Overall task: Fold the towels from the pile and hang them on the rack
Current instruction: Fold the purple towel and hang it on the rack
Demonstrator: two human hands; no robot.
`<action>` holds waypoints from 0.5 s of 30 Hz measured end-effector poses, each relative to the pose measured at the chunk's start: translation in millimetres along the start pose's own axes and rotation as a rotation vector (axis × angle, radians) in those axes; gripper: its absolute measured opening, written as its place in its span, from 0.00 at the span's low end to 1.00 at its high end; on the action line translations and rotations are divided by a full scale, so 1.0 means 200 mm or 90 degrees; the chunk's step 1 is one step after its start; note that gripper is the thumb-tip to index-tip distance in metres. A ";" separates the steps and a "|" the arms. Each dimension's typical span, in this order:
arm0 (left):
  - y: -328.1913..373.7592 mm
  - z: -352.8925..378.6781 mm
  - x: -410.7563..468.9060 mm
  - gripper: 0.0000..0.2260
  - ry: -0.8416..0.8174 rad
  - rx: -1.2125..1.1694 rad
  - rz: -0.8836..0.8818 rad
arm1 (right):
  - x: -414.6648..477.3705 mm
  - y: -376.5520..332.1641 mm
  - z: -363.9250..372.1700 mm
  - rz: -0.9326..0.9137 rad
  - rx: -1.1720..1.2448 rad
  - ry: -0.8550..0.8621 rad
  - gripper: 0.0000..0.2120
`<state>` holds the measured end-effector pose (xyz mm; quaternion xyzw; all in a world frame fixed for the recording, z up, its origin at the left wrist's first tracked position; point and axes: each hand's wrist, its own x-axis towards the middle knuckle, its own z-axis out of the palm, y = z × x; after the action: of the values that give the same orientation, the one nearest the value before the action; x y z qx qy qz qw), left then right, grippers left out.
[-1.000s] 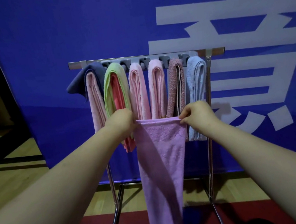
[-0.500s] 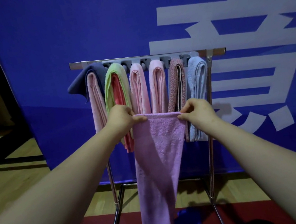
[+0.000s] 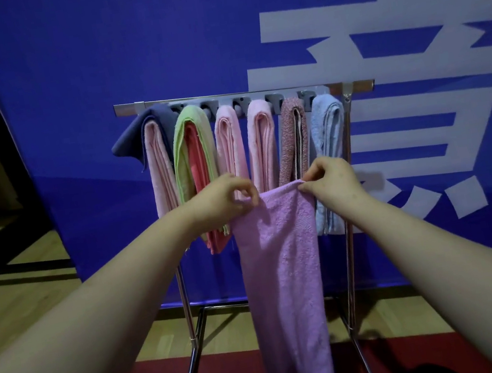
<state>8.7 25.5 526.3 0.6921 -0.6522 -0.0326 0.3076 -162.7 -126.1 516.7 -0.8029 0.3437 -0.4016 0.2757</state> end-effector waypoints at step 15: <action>0.12 0.14 0.03 0.23 -0.145 -0.124 -0.212 | -0.06 0.02 0.06 -0.046 -0.015 -0.039 0.10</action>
<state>-25.2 9.5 517.0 0.7490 -0.5532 -0.2241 0.2876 -159.1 -118.2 501.9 -0.8302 0.3105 -0.3821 0.2616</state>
